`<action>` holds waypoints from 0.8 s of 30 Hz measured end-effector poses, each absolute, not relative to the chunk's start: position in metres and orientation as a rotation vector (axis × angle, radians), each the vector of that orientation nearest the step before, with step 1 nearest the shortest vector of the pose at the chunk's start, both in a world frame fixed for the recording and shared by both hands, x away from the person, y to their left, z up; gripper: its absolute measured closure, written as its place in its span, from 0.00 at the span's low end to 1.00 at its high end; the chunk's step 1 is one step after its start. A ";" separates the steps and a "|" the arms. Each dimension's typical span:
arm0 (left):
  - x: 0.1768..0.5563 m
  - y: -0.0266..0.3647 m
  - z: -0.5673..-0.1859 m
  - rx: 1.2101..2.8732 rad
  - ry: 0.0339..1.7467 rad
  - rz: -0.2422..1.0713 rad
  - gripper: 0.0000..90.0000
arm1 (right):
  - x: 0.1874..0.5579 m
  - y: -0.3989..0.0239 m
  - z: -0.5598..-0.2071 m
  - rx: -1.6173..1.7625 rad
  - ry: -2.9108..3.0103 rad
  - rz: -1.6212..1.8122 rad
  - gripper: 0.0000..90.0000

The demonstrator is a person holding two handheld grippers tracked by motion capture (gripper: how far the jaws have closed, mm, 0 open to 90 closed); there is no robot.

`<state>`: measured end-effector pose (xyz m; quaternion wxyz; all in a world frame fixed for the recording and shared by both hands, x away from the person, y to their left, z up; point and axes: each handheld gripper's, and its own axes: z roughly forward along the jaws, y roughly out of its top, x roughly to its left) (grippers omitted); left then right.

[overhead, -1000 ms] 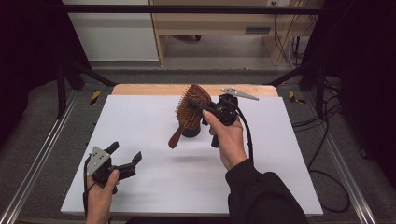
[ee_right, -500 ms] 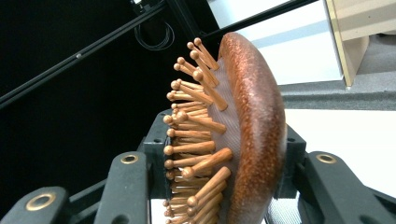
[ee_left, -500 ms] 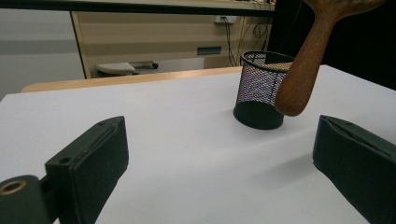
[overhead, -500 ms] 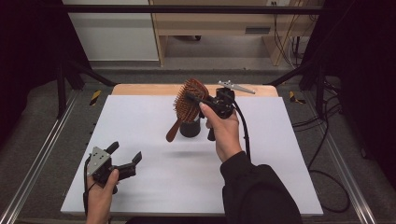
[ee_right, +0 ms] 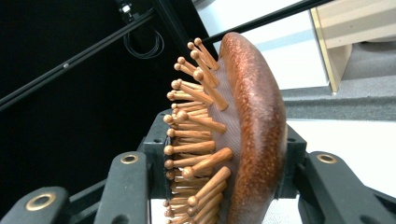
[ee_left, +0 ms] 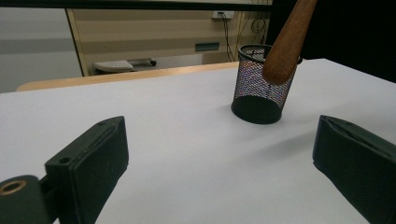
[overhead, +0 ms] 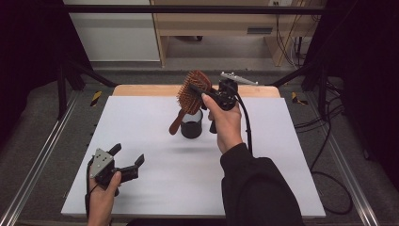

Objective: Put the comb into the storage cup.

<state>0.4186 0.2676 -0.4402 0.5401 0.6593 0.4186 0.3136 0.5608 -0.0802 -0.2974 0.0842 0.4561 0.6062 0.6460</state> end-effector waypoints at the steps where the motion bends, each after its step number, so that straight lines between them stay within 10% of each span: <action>1: 0.419 0.269 -0.440 1.561 0.999 0.748 0.04 | 0.562 -0.081 -0.295 1.362 1.802 1.930 0.58; 24: 0.420 0.275 -0.440 1.546 1.014 0.738 0.04 | 0.577 -0.082 -0.259 1.267 1.730 1.910 0.58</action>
